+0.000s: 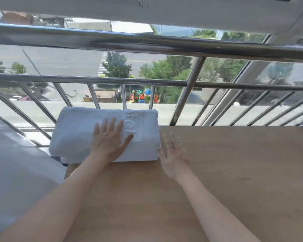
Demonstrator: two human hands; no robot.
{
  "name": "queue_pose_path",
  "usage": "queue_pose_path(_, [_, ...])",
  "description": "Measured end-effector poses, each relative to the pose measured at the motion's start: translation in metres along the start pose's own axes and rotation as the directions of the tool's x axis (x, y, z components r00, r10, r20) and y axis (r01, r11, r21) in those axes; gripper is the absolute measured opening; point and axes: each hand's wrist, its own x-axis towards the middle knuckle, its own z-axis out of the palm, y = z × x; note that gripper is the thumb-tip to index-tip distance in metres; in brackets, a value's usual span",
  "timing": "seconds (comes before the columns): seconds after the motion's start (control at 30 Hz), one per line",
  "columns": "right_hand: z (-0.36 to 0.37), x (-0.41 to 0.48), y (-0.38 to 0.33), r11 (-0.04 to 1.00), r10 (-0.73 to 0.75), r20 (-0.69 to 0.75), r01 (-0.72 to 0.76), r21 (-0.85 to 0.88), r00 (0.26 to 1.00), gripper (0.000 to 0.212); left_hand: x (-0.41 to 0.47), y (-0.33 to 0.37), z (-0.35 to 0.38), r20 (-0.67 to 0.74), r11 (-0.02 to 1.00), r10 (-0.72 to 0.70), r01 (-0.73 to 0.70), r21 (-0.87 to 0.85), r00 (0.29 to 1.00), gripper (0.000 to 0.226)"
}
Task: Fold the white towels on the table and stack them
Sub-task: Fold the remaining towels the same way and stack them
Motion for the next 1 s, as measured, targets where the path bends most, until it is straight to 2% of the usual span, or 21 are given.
queue_pose_path(0.13, [-0.032,-0.054,0.042,0.992,0.093,-0.024,-0.090,0.092,0.995,0.060,-0.038,0.061,0.007,0.027,0.987,0.132,-0.129,-0.096,0.991,0.067])
queue_pose_path(0.23, [-0.062,-0.088,0.078,0.991,0.104,-0.070,-0.098,0.089,0.992,0.060,-0.064,0.113,0.008,0.063,0.967,0.186,-0.171,-0.191,0.980,0.066])
queue_pose_path(0.47, [-0.117,-0.163,0.185,0.994,0.105,-0.180,-0.098,0.049,0.978,0.059,-0.130,0.265,0.009,0.008,0.951,0.301,-0.299,-0.074,0.954,0.067])
queue_pose_path(0.7, [-0.171,-0.239,0.310,0.976,0.214,-0.175,-0.218,-0.002,0.961,0.061,-0.181,0.407,0.022,-0.001,0.918,0.397,-0.396,-0.027,0.918,0.070])
queue_pose_path(1.0, [-0.230,-0.281,0.432,0.944,0.330,-0.194,-0.322,0.073,0.924,0.060,-0.186,0.544,0.032,0.031,0.863,0.504,-0.505,0.009,0.863,0.070])
